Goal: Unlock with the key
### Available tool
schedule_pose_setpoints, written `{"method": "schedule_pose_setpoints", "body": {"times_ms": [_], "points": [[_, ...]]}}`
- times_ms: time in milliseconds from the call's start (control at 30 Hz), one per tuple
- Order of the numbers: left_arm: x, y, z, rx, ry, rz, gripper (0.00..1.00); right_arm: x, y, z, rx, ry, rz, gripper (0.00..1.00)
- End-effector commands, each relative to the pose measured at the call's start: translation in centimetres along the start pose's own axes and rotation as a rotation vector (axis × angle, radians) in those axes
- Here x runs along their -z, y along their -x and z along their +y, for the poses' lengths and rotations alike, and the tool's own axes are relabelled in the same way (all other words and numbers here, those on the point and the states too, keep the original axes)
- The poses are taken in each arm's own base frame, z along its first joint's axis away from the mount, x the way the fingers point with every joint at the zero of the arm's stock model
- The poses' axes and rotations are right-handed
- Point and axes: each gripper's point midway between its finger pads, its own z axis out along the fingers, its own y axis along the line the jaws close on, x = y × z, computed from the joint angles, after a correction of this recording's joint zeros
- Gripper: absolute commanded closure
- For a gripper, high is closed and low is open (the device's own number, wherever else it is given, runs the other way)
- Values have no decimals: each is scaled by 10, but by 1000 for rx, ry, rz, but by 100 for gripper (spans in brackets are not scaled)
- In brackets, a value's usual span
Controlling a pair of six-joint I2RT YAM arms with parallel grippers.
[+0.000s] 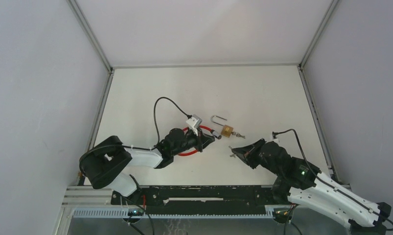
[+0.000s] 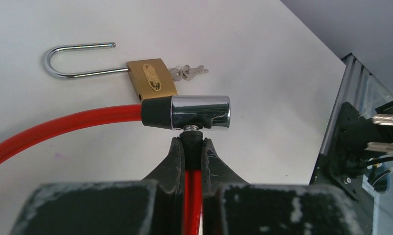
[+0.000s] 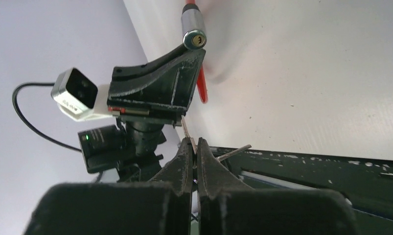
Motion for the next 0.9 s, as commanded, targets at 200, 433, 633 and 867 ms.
{"method": "schedule_pose_setpoints", "body": {"times_ms": [200,433,633,867], "points": [[-4,27,-25,126,-3,-105,100,-31,-3,19,-116,53,55,100],[-7,28,-24,162,22,-107,100,-51,0,13,-113,-1,63,100],[-7,29,-24,163,22,-107,100,-61,1,10,-105,-26,66,100],[-7,29,-25,167,21,-108,100,-65,6,8,-92,-32,41,100]]}}
